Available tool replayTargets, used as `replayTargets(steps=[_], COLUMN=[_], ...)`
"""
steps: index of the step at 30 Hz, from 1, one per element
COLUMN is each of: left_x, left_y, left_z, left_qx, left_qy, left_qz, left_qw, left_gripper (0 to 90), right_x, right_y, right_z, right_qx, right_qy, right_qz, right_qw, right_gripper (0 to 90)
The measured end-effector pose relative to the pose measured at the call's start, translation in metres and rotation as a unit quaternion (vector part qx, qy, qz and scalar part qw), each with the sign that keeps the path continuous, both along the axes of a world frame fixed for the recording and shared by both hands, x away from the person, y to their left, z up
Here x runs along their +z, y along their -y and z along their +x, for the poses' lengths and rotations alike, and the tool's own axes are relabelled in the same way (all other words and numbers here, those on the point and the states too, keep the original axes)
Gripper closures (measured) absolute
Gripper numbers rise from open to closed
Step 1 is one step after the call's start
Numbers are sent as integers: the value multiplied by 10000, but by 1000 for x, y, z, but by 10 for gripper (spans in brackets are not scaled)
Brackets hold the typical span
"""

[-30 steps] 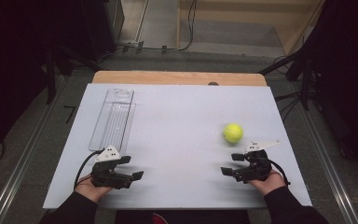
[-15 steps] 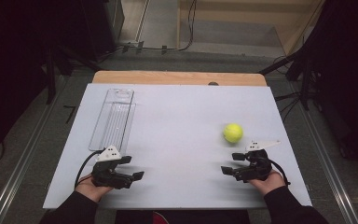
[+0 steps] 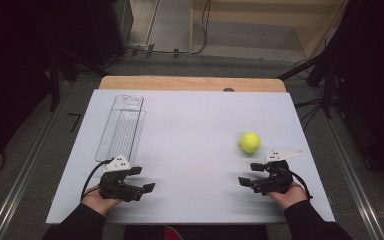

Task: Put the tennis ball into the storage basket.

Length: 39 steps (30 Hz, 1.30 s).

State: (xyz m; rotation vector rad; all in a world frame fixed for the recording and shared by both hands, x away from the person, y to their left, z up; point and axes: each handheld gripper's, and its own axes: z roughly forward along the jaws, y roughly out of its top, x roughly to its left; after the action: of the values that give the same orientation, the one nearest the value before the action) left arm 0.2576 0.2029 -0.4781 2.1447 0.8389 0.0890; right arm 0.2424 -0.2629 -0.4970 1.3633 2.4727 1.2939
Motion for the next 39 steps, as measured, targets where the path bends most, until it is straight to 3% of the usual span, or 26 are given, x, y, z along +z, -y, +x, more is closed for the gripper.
replayTargets(steps=[27,30,39], left_x=[0,-1,0], left_y=[1,1,0], left_z=[1,1,2], left_qx=[-17,-25,-21], left_qy=[-23,-24,-18], left_qz=[7,9,11], left_qw=[10000,10000,10000], left_gripper=[204,204,204], right_x=[6,7,13], right_y=[-13,-14,-18], right_z=[23,27,35], right_qx=[32,53,91], right_qy=[78,2,66], right_qz=[-3,142,74], right_qw=[10000,9999,9999], right_gripper=[157,157,157])
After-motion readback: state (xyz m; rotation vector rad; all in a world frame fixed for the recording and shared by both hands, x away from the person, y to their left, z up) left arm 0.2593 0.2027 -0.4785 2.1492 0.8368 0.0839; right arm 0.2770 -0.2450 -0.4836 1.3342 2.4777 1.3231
